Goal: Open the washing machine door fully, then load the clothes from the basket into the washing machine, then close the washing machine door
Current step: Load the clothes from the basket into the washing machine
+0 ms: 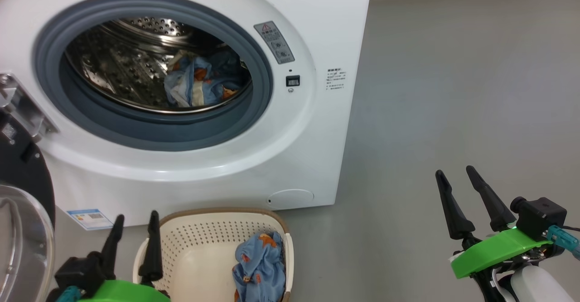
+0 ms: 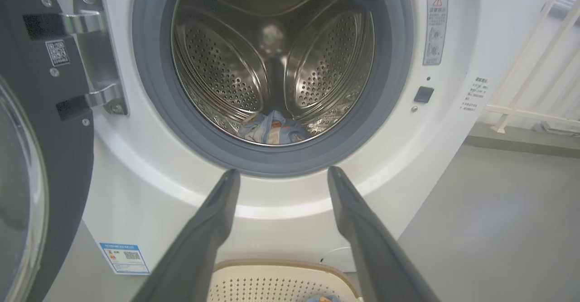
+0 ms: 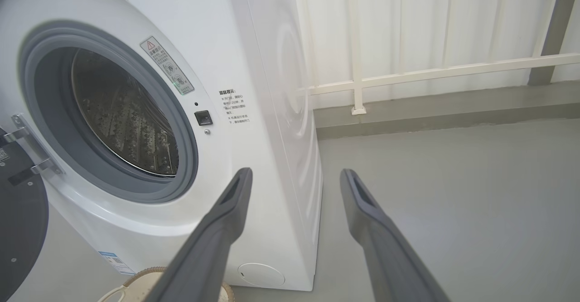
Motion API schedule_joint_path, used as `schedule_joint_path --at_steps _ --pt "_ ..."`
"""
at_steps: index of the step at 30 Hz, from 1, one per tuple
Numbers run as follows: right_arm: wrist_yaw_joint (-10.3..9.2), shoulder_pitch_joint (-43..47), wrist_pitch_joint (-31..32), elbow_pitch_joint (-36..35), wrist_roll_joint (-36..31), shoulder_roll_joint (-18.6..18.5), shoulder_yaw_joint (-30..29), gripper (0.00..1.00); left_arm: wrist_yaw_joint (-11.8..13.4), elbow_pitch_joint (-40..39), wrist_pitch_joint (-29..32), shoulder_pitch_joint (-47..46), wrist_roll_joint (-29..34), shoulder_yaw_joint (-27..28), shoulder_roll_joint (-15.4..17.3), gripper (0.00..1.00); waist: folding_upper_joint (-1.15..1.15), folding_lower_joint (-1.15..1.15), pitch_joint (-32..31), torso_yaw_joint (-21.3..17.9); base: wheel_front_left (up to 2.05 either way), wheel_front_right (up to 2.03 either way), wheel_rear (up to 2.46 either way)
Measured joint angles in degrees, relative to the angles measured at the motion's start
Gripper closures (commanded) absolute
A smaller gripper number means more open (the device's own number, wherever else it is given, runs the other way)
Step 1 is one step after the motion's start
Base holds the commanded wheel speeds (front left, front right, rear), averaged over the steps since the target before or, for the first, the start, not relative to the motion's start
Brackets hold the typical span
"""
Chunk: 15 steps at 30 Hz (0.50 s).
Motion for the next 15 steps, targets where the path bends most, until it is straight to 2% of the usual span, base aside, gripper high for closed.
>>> schedule_joint_path --at_steps 6,15 --pt "0.0 -0.9 0.0 1.0 -0.1 0.0 0.0 0.0 0.0 6.2 0.0 -1.8 -2.1 -3.7 0.2 0.0 0.0 0.0 2.6 -0.6 0.0 0.0 0.0" --pt "0.0 -4.5 0.0 0.9 -1.2 0.6 -0.2 0.0 0.0 18.6 0.1 -9.5 -8.2 -12.3 2.0 0.0 0.0 0.0 8.8 -2.1 0.0 0.0 0.0"
